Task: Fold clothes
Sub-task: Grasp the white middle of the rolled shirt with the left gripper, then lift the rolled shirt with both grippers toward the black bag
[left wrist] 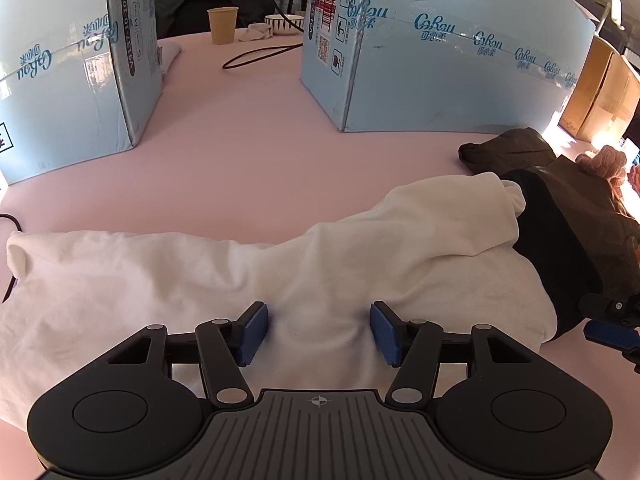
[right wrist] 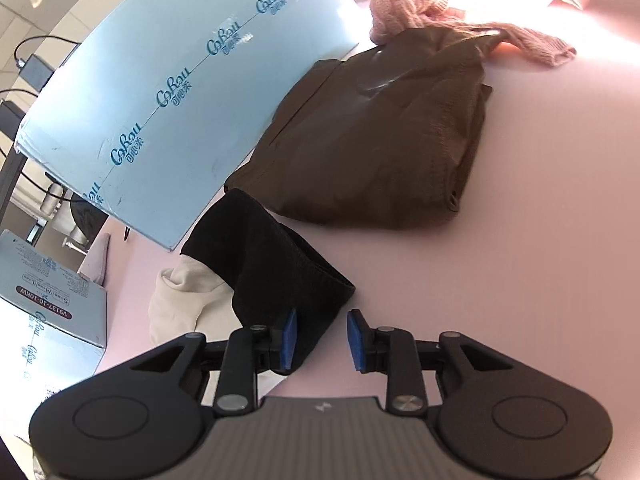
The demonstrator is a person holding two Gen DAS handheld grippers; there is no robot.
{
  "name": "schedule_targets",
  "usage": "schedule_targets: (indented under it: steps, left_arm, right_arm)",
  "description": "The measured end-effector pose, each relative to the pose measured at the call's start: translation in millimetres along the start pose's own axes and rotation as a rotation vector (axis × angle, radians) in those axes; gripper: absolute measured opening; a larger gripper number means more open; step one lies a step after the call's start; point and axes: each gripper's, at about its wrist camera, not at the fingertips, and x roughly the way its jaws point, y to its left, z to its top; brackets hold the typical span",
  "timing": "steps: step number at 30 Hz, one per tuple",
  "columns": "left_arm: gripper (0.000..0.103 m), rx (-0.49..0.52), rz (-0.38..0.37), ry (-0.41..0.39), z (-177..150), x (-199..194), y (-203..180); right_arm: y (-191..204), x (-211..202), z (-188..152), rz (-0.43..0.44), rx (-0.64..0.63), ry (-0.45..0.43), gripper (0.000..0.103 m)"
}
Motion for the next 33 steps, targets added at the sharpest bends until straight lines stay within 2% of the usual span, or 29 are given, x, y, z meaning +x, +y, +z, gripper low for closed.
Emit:
schedule_targets:
  steps: [4,6,8,9,11,13,18,24,29,33]
  left_arm:
    - [0.057,0.008,-0.001,-0.002,0.2,1.0,-0.2]
    - [0.057,0.014,-0.001,-0.005,0.0,0.9,-0.8]
    - [0.054,0.014,-0.001,-0.01,-0.6,0.5,-0.7]
    - [0.048,0.008,0.0,-0.015,-1.5,0.0,-0.1]
    - [0.043,-0.005,-0.001,-0.025,-3.4,-1.3,1.4]
    - [0.033,-0.025,-0.008,-0.031,-4.4,-2.9,3.7]
    - [0.024,-0.109,-0.049,-0.046,-7.1,-8.5,18.6]
    - [0.022,-0.23,-0.124,-0.081,-18.9,-16.9,44.9]
    - [0.022,-0.346,-0.191,-0.149,-34.4,-31.7,72.6]
    - [0.021,-0.425,-0.146,-0.216,-45.5,-63.4,102.0]
  right_arm:
    - [-3.1,20.7,2.2,0.08,0.033,0.008,0.035]
    - [1.9,28.0,5.8,0.093,0.006,0.011,0.012]
    - [14.7,28.0,9.0,0.111,-0.063,-0.002,0.009]
    - [20.6,25.9,9.9,0.117,-0.096,-0.011,0.008]
    - [41.9,16.5,11.6,0.129,-0.208,-0.046,0.007]
    - [62.9,8.0,12.3,0.157,-0.288,-0.061,0.006]
    - [111.0,-5.4,7.6,0.238,-0.441,-0.063,0.006]
    - [176.5,-15.7,-14.5,0.35,-0.616,-0.024,0.006]
    - [235.5,-18.1,-56.8,0.456,-0.798,0.043,0.006]
    - [269.6,-20.7,-95.5,0.543,-0.89,0.104,0.006]
